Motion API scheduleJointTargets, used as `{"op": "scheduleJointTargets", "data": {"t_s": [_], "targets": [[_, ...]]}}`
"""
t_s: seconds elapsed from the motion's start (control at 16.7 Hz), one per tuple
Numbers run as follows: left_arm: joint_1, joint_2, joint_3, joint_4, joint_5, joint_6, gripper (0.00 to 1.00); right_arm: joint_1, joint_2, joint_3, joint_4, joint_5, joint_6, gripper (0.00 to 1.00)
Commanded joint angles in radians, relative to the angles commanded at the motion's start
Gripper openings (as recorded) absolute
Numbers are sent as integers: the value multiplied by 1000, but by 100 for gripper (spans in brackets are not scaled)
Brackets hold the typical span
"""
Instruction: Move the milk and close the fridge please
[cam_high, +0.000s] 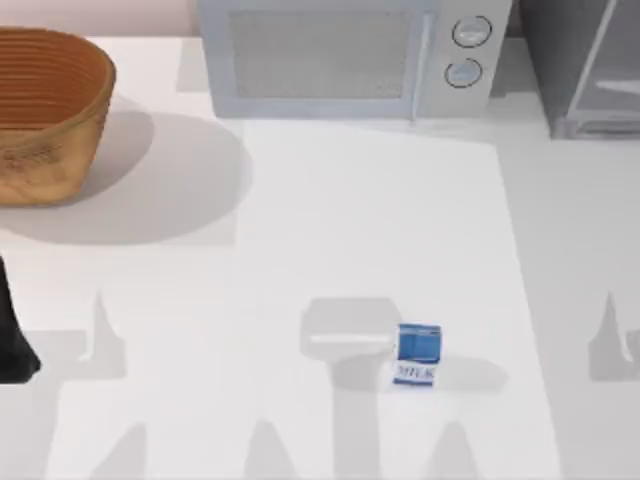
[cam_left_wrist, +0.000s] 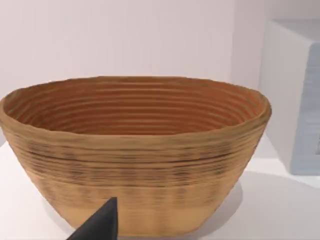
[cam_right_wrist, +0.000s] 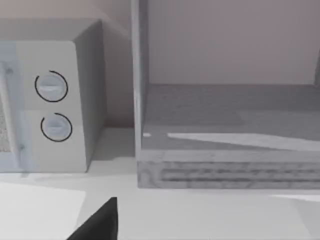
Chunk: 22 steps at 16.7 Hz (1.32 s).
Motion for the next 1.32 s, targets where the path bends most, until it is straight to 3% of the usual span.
{"op": "scheduleJointTargets", "data": {"t_s": [0.24, 0.42, 0.72, 1.02, 1.32], "targets": [[0, 0, 0, 0, 0, 0, 100, 7, 27, -3, 25, 34, 1, 100], [0, 0, 0, 0, 0, 0, 100, 90, 132, -2, 126, 157, 2, 100], [0, 0, 0, 0, 0, 0, 100, 421, 385, 10, 363, 485, 8, 100], [0, 0, 0, 0, 0, 0, 100, 793, 601, 20, 571, 718, 10, 100], [0, 0, 0, 0, 0, 0, 100, 922, 758, 25, 722, 915, 17, 100]]}}
